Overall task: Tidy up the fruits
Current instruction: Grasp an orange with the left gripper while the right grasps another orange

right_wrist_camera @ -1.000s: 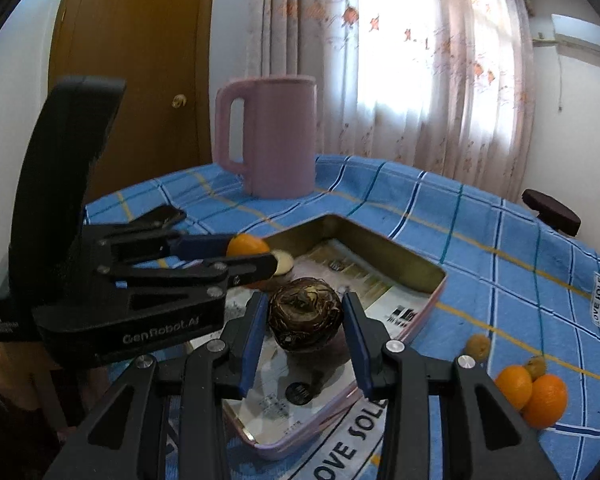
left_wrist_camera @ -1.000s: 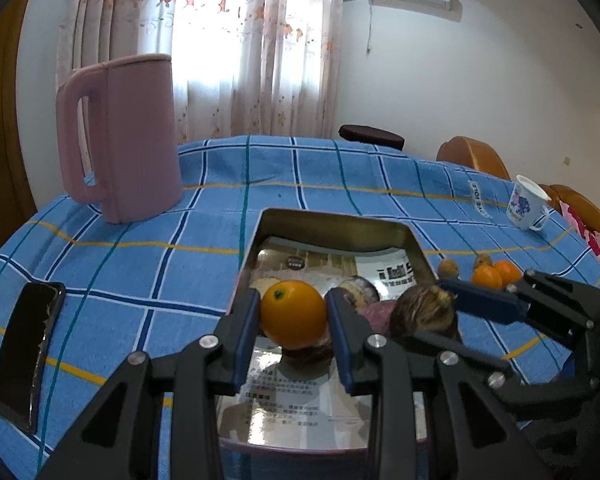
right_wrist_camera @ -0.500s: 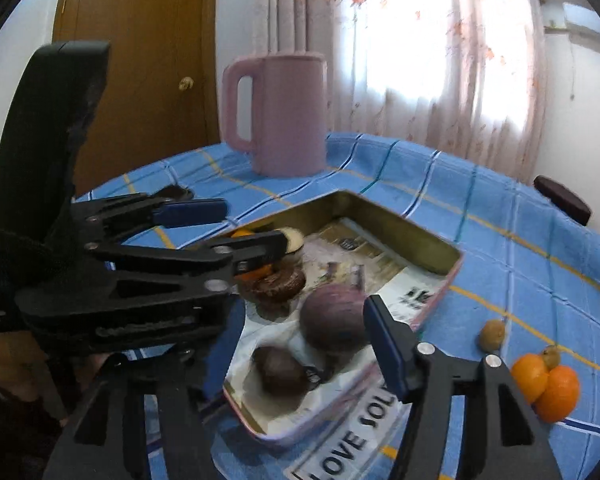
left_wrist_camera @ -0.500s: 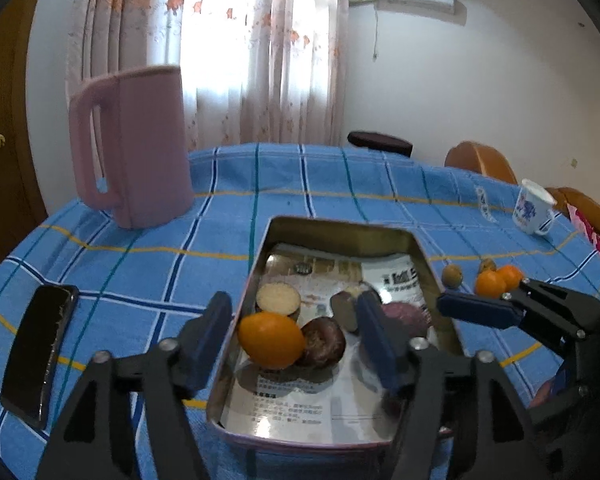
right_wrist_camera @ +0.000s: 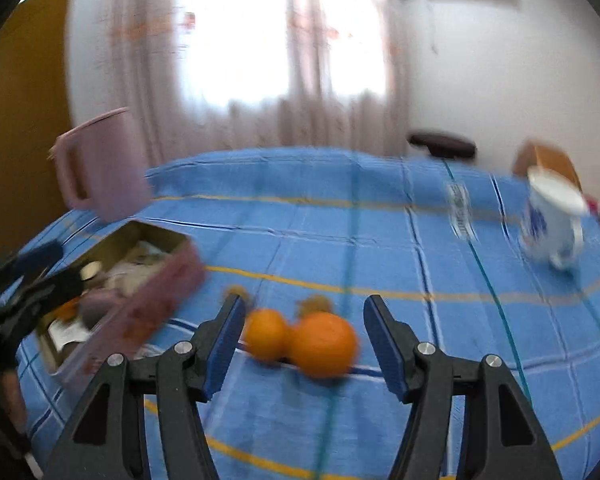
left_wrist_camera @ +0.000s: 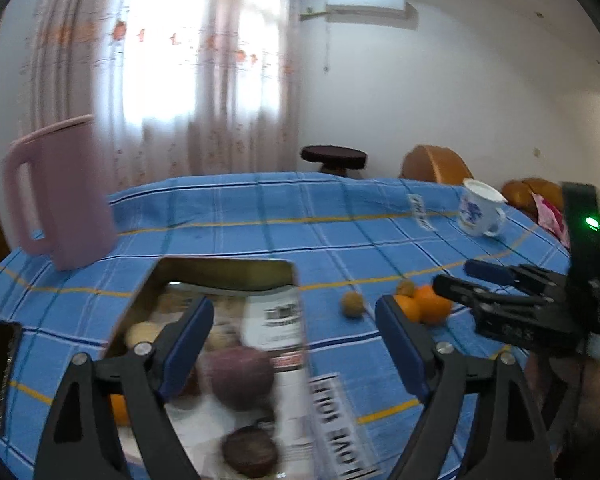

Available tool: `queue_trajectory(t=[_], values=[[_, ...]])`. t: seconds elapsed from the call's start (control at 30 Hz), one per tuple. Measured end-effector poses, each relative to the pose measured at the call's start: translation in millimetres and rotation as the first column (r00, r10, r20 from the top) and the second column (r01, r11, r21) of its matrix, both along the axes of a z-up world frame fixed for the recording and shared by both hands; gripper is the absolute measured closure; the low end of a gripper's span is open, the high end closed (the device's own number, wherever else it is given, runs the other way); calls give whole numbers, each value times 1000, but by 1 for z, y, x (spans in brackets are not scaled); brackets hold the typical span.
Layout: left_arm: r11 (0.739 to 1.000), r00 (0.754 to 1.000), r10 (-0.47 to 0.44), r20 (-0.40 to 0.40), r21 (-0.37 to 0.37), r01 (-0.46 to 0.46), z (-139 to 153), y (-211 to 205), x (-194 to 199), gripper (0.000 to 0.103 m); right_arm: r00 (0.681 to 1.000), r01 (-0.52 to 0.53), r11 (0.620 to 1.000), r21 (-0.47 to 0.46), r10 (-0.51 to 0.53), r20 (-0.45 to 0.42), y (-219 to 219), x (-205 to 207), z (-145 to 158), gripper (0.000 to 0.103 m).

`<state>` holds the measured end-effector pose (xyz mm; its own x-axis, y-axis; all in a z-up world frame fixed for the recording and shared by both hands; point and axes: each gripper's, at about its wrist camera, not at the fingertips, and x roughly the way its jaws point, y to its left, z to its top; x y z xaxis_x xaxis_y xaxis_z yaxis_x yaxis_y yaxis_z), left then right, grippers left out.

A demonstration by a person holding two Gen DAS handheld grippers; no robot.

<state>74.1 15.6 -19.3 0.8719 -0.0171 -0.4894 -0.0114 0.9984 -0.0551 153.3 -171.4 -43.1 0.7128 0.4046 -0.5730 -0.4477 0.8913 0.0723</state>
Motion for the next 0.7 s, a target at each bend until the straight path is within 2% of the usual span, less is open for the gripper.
queue_trajectory(t=[0.13, 0.23, 0.3, 0.43, 0.47, 0.5, 0.6, 0.7], values=[[999, 999, -38, -23, 19, 39, -6, -25, 11, 18, 995, 11, 1000, 27, -9, -96, -8, 20, -11, 40], [998, 998, -52, -40, 44, 54, -10, -38, 19, 17, 992, -9, 1000, -3, 8, -127, -1, 26, -17, 40], [997, 997, -53, -52, 53, 56, -12, -41, 23, 17, 984, -5, 1000, -20, 1, -178, 0, 33, -24, 40], [997, 997, -48, -68, 54, 52, -15, -43, 25, 17, 969, -21, 998, 55, 34, -246, -10, 41, -31, 42], [997, 996, -50, -70, 53, 54, -15, -44, 26, 17, 966, -33, 997, 74, 51, -252, -11, 40, -32, 53], [997, 996, -55, -72, 53, 58, -15, -46, 27, 17, 964, -48, 994, 93, 71, -257, -12, 40, -33, 55], [996, 994, -68, -83, 48, 73, -16, -51, 31, 17, 970, -26, 995, 93, 48, -237, -16, 33, -30, 55], [994, 990, -92, -103, 55, 98, -20, -61, 38, 17, 984, 18, 997, 74, -4, -179, -24, 25, -23, 56]])
